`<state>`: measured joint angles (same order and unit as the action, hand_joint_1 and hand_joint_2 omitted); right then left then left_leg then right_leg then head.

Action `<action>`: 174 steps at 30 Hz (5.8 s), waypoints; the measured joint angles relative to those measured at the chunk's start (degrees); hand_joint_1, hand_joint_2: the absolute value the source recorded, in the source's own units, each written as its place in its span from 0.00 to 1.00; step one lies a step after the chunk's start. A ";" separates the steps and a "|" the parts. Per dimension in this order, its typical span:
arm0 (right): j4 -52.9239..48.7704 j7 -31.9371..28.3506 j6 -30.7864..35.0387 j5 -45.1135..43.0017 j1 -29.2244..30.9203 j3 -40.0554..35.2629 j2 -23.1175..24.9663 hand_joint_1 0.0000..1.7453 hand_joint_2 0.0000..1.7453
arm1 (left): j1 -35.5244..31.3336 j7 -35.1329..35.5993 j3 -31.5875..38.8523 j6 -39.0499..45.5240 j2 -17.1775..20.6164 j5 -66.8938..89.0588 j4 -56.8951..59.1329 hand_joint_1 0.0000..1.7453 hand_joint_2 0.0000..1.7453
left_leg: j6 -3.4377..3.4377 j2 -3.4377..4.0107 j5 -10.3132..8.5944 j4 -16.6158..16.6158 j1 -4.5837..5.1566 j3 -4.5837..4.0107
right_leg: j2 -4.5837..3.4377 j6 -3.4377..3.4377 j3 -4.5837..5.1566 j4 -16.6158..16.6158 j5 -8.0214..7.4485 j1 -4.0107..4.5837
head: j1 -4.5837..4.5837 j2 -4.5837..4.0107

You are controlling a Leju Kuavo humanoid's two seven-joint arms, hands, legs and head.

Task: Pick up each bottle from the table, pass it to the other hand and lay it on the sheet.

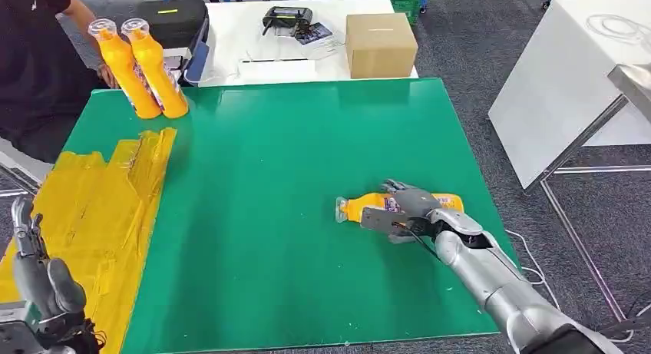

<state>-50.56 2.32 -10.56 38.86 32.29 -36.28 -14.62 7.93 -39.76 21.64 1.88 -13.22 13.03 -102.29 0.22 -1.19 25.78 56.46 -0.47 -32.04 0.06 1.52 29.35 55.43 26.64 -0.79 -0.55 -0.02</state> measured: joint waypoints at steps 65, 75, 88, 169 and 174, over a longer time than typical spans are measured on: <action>-20.15 2.27 -0.72 -1.35 -9.39 5.53 -12.94 0.00 1.00 | 2.62 -0.41 1.75 -1.92 0.00 -4.20 -1.33 0.00 0.00 | -0.02 0.00 0.02 0.01 0.01 -0.07 | 0.00 0.01 0.05 -0.01 0.00 -0.01 | -0.02 0.00; -22.25 3.87 -4.06 -2.01 -10.14 6.23 -17.68 0.00 1.00 | 2.55 -0.42 2.03 -2.60 0.00 -4.81 -1.33 0.00 0.00 | -0.03 -0.01 0.02 0.01 0.03 -0.08 | 0.00 0.01 0.06 -0.01 0.00 -0.02 | -0.02 0.00; -17.11 3.56 -5.44 1.01 -9.91 4.31 -17.13 0.00 1.00 | 0.02 -0.42 1.82 -4.09 0.00 -4.24 0.20 0.00 0.00 | -0.07 0.00 0.05 0.00 0.01 -0.07 | -0.01 0.01 0.05 -0.01 0.00 0.00 | -0.04 0.00; -20.95 -10.80 12.88 -12.83 -15.81 7.25 14.69 1.00 1.00 | 4.97 2.84 8.21 -11.24 -3.54 -9.92 -3.49 0.00 0.00 | -0.08 0.51 0.29 0.17 -0.23 0.39 | -0.45 -0.16 0.05 -0.11 -0.12 0.28 | 0.06 0.00; -26.97 -11.67 12.22 -11.61 -19.49 9.57 13.75 1.00 1.00 | 5.38 3.52 -0.13 -8.44 -3.41 -11.30 -5.16 0.00 0.00 | -0.10 0.67 0.31 0.17 -0.19 0.45 | -0.58 -0.15 0.09 -0.11 -0.14 0.18 | 0.00 0.00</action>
<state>-77.52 -9.36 1.66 27.26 12.80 -26.71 -0.88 13.31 -36.24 21.51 -6.56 -16.63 1.73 -107.45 0.12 -0.52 26.09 56.64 -0.66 -31.58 -0.51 1.37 29.45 55.32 26.51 -0.61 -0.55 -0.02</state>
